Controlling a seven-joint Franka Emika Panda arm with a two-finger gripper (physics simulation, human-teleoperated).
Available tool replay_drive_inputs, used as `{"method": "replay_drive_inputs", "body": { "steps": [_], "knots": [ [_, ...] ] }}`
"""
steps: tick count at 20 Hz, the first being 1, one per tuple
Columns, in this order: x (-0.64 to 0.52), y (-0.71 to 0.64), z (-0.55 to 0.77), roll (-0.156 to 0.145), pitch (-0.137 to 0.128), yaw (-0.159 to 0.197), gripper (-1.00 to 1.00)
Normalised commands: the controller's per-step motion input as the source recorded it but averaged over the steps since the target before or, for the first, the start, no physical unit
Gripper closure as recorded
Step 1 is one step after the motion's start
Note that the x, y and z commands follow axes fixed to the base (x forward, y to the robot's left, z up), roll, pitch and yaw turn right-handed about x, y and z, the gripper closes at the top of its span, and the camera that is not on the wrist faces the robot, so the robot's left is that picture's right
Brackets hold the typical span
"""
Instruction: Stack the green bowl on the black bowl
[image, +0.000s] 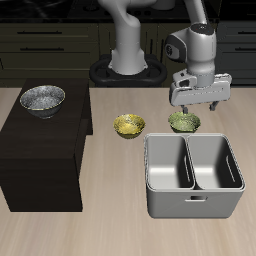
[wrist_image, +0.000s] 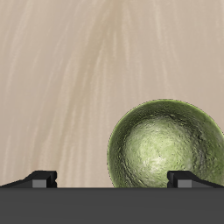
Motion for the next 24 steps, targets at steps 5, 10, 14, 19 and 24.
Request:
{"method": "replay_drive_inputs", "body": {
  "steps": [5,10,14,19,24],
  "knots": [
    [0.01,-0.02,-0.22,0.012,0.047,-0.001,-1.0],
    [0.01,-0.03,-0.27,0.014,0.046,0.009,-1.0],
    [0.02,0.03,-0.22,0.004,0.05,0.016,-1.0],
    [0.0,0.06,-0.16,0.013,0.032,0.015,-1.0],
    [0.01,0.05,-0.2,0.059,0.04,0.014,-1.0]
  ]
}}
